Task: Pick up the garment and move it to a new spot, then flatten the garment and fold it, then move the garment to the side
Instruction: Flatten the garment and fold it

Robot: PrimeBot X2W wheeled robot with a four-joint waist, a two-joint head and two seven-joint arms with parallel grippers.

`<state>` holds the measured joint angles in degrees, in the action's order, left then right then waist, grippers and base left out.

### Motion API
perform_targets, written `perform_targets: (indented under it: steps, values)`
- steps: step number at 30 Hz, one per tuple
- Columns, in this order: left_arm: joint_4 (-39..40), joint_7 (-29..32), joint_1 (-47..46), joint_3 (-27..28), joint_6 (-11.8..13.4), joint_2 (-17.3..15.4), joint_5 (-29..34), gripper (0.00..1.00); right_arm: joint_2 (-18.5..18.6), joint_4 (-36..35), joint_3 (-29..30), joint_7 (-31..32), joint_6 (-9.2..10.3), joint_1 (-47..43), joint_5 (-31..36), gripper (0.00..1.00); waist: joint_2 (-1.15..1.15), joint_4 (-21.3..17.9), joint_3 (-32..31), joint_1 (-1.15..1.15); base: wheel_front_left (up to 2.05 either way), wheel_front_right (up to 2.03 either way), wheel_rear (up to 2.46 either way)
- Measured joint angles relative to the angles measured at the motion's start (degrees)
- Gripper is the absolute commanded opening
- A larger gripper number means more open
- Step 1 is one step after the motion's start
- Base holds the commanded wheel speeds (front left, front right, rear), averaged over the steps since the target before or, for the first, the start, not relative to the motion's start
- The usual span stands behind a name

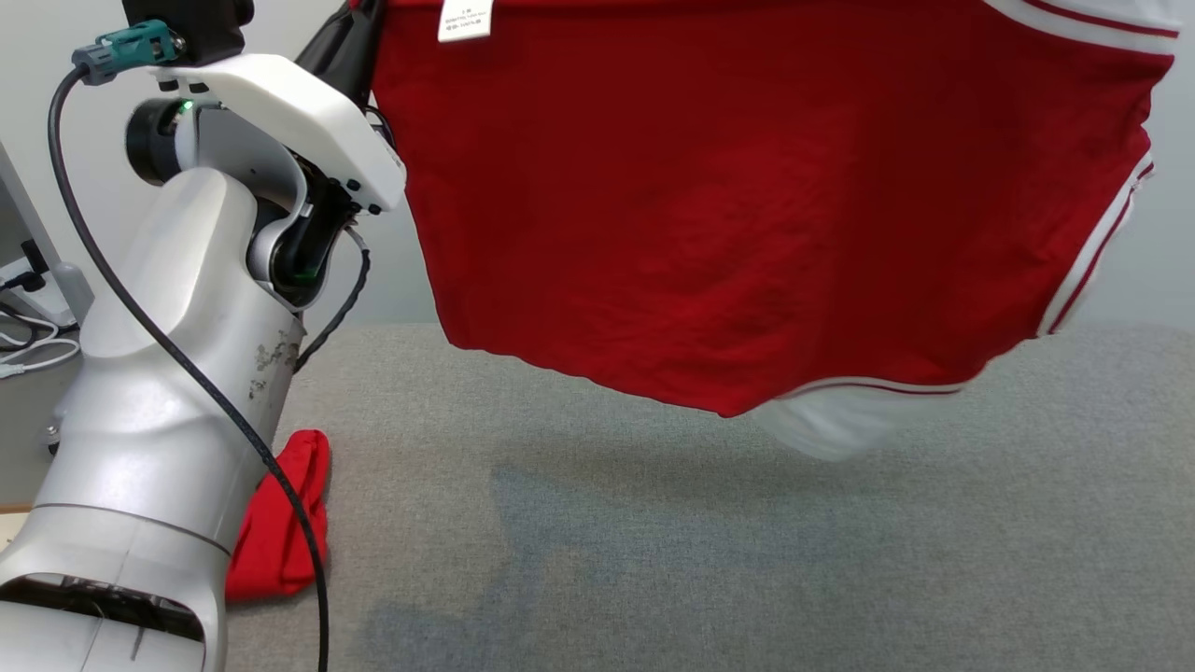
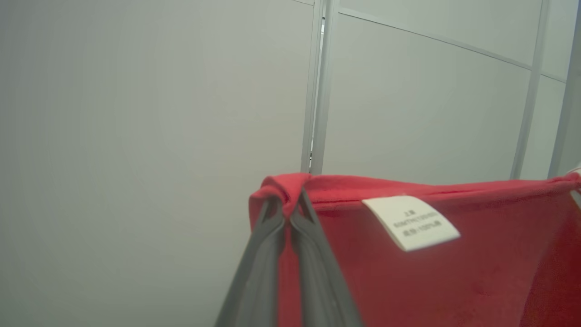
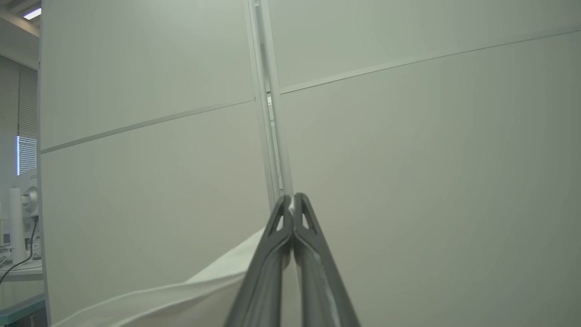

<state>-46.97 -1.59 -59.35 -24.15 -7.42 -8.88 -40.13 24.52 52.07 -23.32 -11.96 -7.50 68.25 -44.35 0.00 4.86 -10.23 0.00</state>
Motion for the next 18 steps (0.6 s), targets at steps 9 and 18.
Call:
perform_targets:
  steps: [9,18]
  values:
    - [-2.37,1.0,-0.47,-2.59,0.0,0.57,-8.16,0.0,-0.53,2.31,-2.82,0.4,0.0,0.48,-2.41,0.0,0.0,0.12,0.1,0.0,0.0,0.0,0.0]
    - [-3.79,0.86,-0.86,-5.73,-0.01,-0.49,-11.22,0.0,-0.41,3.37,-5.02,1.43,0.0,0.44,-4.34,0.0,0.0,-0.17,1.66,0.0,0.0,0.0,0.0]
